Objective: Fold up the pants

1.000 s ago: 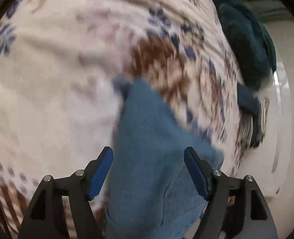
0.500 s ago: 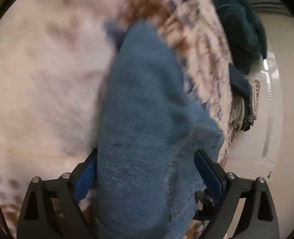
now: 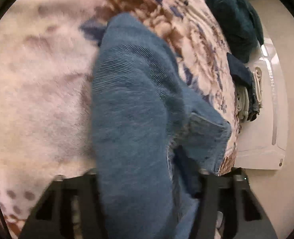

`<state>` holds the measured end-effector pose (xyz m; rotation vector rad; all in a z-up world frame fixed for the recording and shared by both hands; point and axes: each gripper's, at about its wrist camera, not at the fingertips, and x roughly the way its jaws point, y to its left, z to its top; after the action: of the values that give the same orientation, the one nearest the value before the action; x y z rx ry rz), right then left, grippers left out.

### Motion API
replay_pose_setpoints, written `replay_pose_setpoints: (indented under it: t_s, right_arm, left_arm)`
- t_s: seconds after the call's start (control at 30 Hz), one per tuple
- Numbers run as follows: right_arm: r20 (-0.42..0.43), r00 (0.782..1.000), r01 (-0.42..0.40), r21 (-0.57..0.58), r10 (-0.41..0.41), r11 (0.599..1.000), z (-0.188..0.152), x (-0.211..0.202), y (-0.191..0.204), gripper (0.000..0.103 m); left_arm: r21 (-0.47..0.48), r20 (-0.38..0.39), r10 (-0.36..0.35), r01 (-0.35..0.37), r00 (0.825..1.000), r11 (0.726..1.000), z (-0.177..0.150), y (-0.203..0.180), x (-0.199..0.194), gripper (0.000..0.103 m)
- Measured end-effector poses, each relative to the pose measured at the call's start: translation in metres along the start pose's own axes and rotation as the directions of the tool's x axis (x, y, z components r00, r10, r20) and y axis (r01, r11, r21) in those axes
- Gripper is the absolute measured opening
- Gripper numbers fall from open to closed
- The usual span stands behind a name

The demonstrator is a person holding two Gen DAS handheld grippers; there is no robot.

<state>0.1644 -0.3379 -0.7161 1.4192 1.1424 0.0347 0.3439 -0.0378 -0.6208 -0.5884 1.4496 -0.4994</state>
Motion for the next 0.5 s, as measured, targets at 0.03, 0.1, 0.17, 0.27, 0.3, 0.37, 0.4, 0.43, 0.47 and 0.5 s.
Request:
replay_pose_setpoints:
  t_s: [0.03,0.1,0.17,0.27,0.3,0.37,0.4,0.43,0.47,0.5]
  right_arm:
    - [0.014,1.000,0.027,-0.021,-0.027,0.999,-0.003,-0.001,0.009,0.048]
    - [0.046,0.998,0.052,-0.044,-0.050,0.998,-0.012,-0.006,0.025,0.042]
    - [0.079,0.995,0.070,-0.071,-0.064,0.995,-0.023,-0.016,0.041,0.040]
    - [0.132,0.988,0.088,-0.084,-0.076,0.993,-0.038,-0.026,0.068,0.036]
    - [0.141,0.989,0.056,-0.084,-0.044,0.995,-0.045,-0.034,0.075,0.036]
    - [0.157,0.987,0.052,-0.102,-0.035,0.993,-0.055,-0.042,0.094,0.036]
    - [0.162,0.986,0.053,-0.119,-0.033,0.991,-0.060,-0.043,0.107,0.035]
    - [0.168,0.985,0.054,-0.130,-0.031,0.990,-0.066,-0.044,0.120,0.035]
    - [0.169,0.985,0.046,-0.137,-0.022,0.990,-0.068,-0.048,0.127,0.035]
    - [0.174,0.985,0.036,-0.156,-0.008,0.987,-0.069,-0.049,0.142,0.035]
  left_arm:
    - [-0.002,0.002,-0.007,0.007,1.000,1.000,-0.001,-0.002,-0.004,0.037]
    - [0.008,0.007,-0.026,0.026,1.000,1.000,-0.003,-0.010,-0.014,0.033]
    - [0.044,0.016,-0.042,0.041,0.999,0.998,-0.004,-0.024,-0.030,0.032]
    - [0.077,0.017,-0.064,0.062,0.998,0.995,-0.002,-0.042,-0.060,0.032]
    - [0.079,0.019,-0.069,0.067,0.997,0.995,-0.001,-0.044,-0.069,0.032]
    - [0.082,0.017,-0.092,0.091,0.996,0.993,0.005,-0.047,-0.090,0.032]
    - [0.080,0.024,-0.096,0.094,0.995,0.992,0.009,-0.046,-0.101,0.032]
    - [0.080,0.027,-0.112,0.110,0.993,0.991,0.016,-0.044,-0.114,0.032]
    - [0.084,0.034,-0.119,0.116,0.992,0.990,0.022,-0.043,-0.124,0.032]
    - [0.082,0.051,-0.125,0.120,0.991,0.989,0.033,-0.043,-0.136,0.032]
